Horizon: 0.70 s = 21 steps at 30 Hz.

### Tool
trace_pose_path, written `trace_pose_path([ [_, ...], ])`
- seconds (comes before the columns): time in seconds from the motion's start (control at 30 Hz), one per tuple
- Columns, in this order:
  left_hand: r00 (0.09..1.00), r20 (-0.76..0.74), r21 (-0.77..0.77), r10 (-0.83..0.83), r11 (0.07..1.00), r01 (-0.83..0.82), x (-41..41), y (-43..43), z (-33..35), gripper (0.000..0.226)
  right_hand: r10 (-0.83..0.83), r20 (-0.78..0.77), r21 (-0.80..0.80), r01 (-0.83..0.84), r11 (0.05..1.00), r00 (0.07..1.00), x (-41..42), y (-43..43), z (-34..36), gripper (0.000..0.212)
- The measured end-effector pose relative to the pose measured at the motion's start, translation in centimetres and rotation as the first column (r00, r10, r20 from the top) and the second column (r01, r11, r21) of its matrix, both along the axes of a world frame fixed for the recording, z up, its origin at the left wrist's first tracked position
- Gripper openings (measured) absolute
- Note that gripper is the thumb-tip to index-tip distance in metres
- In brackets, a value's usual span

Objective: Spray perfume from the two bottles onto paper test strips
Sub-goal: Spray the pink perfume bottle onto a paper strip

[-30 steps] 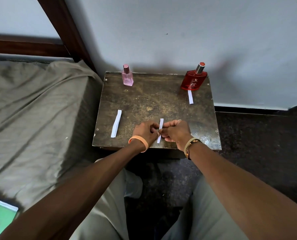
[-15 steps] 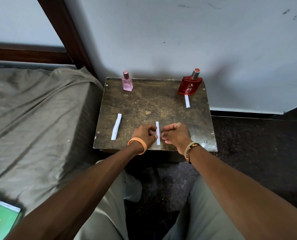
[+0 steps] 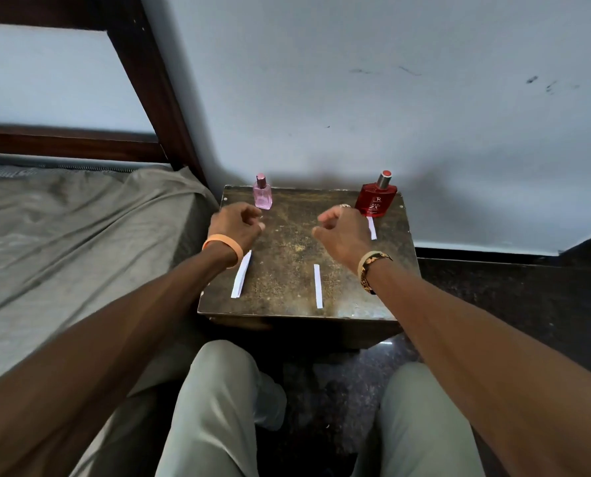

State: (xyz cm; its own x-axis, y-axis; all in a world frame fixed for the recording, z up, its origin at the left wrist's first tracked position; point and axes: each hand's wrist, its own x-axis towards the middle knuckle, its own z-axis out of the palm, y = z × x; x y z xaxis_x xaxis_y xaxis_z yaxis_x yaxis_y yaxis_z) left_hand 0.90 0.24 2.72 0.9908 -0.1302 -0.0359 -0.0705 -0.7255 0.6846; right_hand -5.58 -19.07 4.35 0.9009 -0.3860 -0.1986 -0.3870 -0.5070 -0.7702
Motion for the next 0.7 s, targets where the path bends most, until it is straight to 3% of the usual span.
trace_pose_path([
  [0.2, 0.993, -0.017, -0.024, 0.117, 0.993, -0.118, 4.5, 1.5, -1.9, 0.031, 0.152, -0.003, -0.019, -0.152, 0.988, 0.988, 5.7, 3.9, -0.8, 0.037],
  [0.4, 0.985, -0.085, -0.013, 0.150, 0.988, -0.152, 7.7, 1.6, -5.2, 0.039, 0.142, -0.021, -0.061, -0.143, 0.988, 0.990, 10.9, 6.1, -4.0, 0.062],
  [0.63, 0.996, -0.083, -0.053, 0.030, 0.998, -0.035, 10.6, -0.1, -6.9, 0.050, 0.131, -0.038, -0.098, -0.134, 0.986, 0.991, 14.7, 6.2, -6.3, 0.073],
  [0.7, 0.997, -0.077, -0.114, -0.019, 0.993, 0.010, 11.0, -0.6, -7.0, 0.047, 0.161, -0.040, -0.086, -0.164, 0.983, 0.986, 15.3, 6.4, -6.7, 0.054],
])
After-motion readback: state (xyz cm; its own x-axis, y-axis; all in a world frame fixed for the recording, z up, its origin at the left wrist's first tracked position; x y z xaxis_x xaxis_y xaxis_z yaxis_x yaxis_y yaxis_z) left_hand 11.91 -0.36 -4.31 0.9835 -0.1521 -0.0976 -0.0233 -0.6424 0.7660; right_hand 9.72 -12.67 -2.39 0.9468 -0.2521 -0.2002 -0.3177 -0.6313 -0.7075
